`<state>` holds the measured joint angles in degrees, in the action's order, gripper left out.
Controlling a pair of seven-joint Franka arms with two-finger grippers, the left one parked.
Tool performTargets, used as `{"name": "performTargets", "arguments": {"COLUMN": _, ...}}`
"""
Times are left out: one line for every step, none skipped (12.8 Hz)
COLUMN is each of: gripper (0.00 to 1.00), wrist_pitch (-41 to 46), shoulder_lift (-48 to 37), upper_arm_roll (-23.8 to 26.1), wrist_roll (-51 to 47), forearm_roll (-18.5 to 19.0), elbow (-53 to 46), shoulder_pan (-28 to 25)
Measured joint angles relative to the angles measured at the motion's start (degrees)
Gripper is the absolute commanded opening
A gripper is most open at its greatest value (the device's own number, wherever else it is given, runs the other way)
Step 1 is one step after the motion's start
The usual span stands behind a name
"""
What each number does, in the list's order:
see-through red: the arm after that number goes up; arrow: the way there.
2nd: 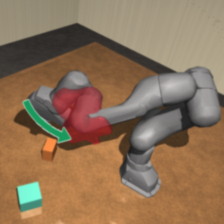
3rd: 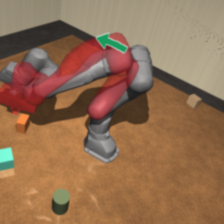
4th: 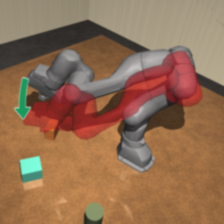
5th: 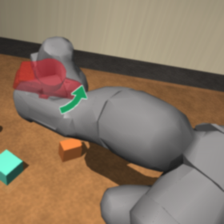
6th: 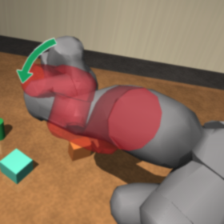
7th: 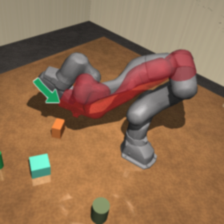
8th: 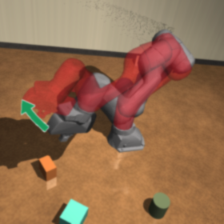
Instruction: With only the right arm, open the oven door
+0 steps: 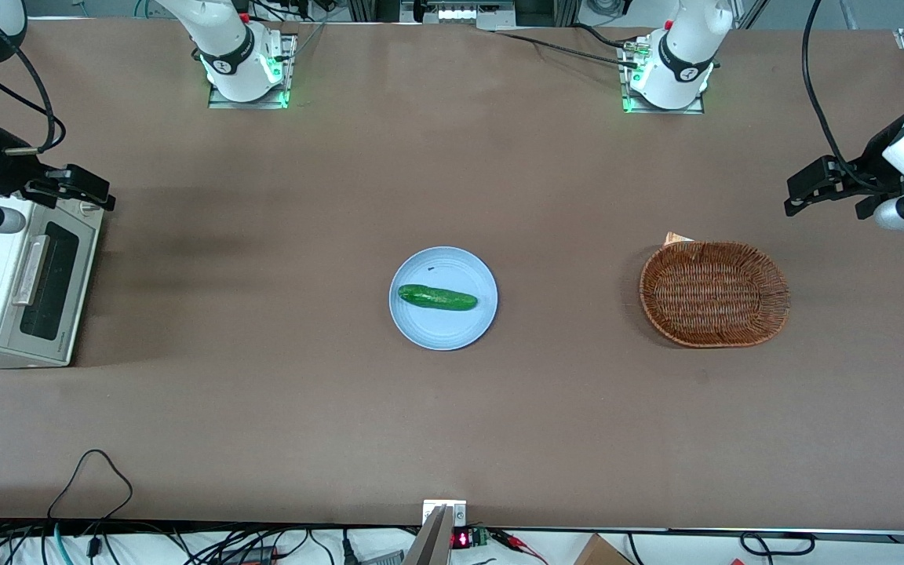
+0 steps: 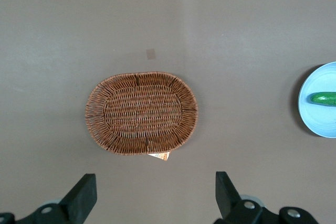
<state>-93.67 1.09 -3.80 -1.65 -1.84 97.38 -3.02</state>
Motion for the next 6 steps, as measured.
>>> {"name": "performTargets", "arguments": {"gripper": 0.27, "wrist_pitch": 0.00, "shoulder_lift": 0.00, "upper_arm_roll": 0.00, "wrist_roll": 0.00, "forearm_roll": 0.00, "elbow": 0.00, "shoulder_pan": 0.00}}
{"name": "performTargets", "arguments": {"gripper": 0.17, "wrist_pitch": 0.00, "shoulder_lift": 0.00, "upper_arm_roll": 0.00, "wrist_roll": 0.00, "forearm_roll": 0.00, "elbow": 0.00, "shoulder_pan": 0.00}}
{"name": "performTargets", "arguments": {"gripper": 0.14, "wrist_pitch": 0.00, "shoulder_lift": 0.00, "upper_arm_roll": 0.00, "wrist_roll": 0.00, "forearm_roll": 0.00, "elbow": 0.00, "shoulder_pan": 0.01}}
{"name": "performTargets", "arguments": {"gripper": 0.04, "wrist_pitch": 0.09, "shoulder_lift": 0.02, "upper_arm_roll": -0.01, "wrist_roll": 0.00, "forearm_roll": 0.00, "elbow": 0.00, "shoulder_pan": 0.06}}
{"name": "performTargets", "arguments": {"gripper": 0.01, "wrist_pitch": 0.50, "shoulder_lift": 0.08, "upper_arm_roll": -0.03, "wrist_roll": -0.01, "forearm_roll": 0.00, "elbow": 0.00, "shoulder_pan": 0.24}}
{"name": "performTargets", "arguments": {"gripper": 0.00, "wrist_pitch": 0.92, "shoulder_lift": 0.16, "upper_arm_roll": -0.03, "wrist_roll": -0.01, "forearm_roll": 0.00, "elbow": 0.00, "shoulder_pan": 0.49}}
